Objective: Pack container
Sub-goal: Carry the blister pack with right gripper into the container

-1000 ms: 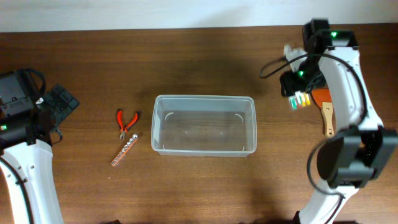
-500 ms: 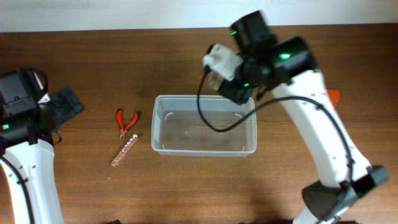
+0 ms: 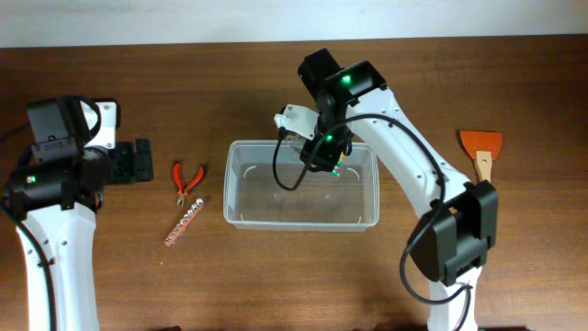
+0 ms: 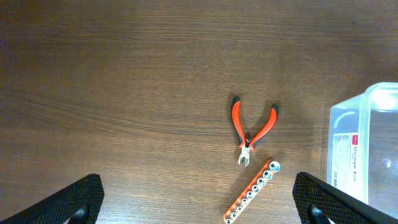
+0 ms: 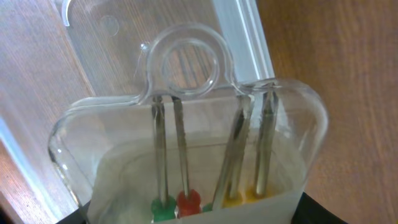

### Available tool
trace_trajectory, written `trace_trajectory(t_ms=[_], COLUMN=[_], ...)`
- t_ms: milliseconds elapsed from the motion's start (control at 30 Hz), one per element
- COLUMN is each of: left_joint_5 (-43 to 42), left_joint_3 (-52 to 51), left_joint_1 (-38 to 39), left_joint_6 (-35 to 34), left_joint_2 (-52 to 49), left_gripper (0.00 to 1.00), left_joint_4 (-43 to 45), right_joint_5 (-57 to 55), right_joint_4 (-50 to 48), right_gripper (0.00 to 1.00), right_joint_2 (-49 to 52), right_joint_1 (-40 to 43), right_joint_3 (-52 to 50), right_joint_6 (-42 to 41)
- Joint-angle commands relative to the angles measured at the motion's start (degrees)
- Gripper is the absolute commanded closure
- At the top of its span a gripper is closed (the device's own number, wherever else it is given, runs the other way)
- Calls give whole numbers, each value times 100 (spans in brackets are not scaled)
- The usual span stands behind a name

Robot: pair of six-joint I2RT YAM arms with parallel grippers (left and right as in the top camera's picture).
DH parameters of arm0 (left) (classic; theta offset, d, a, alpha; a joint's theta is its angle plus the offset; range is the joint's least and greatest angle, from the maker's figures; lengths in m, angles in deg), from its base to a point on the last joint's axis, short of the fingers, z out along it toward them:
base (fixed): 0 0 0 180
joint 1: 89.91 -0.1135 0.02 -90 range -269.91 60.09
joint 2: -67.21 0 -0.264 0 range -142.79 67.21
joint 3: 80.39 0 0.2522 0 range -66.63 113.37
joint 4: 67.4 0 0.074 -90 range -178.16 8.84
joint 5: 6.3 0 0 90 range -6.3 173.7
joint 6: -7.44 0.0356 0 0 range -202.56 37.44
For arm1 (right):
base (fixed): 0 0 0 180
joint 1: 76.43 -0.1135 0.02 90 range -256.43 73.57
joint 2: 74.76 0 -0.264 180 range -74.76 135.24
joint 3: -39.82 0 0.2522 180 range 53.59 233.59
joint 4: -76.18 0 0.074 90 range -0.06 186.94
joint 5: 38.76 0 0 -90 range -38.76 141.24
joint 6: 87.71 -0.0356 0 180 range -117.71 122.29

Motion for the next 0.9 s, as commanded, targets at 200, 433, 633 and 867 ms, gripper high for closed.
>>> trace_trajectory(t_ms=[200,433,633,867], left_joint_5=[-87,-87,-87,-87], left_joint_3=[66,66,66,66], left_joint_1=[17,17,17,17], left_joint_6=[149,151,149,146], left_joint_2=[-269,-295,-295,-295], left_gripper=[1,1,1,1], left_joint_4=[-22,48,44,33], right_joint_5=[264,260,219,223], right_joint_4=[-39,-48,-719,-1255], right_gripper=[95,93,86,80], right_joint_2=[391,391,391,391], right_joint_1=[-46,-184,-289,-297], right_joint_3=[-271,-885,-1228,-1246], right_joint_6=[79,278,337,356])
